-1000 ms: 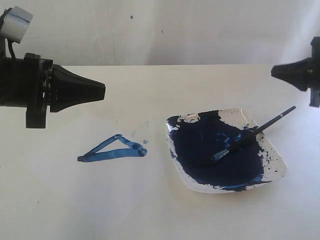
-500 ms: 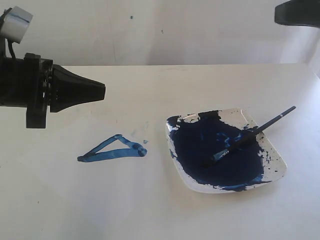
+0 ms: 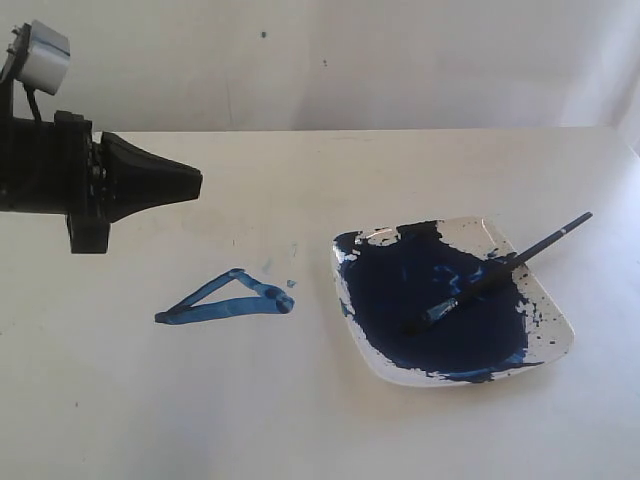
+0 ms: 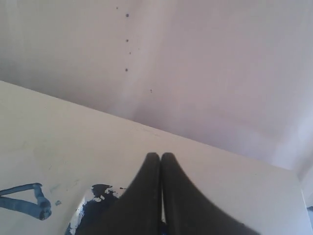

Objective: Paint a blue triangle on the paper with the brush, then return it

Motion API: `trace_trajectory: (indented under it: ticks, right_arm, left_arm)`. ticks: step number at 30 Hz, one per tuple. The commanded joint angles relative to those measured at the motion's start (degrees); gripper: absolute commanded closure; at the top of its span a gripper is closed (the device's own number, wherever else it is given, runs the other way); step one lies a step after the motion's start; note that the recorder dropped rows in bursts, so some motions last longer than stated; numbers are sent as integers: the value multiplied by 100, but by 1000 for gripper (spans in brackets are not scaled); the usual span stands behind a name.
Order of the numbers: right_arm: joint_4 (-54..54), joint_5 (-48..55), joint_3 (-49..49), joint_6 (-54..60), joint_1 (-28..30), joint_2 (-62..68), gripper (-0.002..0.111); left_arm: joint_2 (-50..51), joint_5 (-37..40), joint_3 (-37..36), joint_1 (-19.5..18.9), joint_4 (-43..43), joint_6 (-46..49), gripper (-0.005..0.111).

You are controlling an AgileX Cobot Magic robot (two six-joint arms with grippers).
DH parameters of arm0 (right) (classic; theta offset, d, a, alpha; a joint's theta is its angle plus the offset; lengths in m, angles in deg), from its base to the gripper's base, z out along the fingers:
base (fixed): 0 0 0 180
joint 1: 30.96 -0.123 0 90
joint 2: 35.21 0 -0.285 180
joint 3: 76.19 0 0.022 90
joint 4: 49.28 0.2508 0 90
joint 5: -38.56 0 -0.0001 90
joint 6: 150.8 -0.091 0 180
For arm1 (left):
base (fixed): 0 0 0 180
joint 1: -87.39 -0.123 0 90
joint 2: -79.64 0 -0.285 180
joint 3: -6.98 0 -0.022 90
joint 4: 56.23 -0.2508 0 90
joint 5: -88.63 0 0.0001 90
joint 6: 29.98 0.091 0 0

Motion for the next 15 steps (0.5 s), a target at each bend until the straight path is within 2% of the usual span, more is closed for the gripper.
trace_trajectory:
  ticks: [1, 11, 15]
  right_arm:
    - [-22, 22, -34, -41, -18, -327, 108]
    - [-8, 22, -34, -41, -33, -408, 108]
    - [-8, 11, -34, -41, -251, -417, 108]
  left_arm:
    - [-16, 163, -37, 19, 56, 11, 107]
    - [-16, 150, -37, 19, 67, 34, 107]
    - [-16, 150, -37, 19, 67, 34, 107]
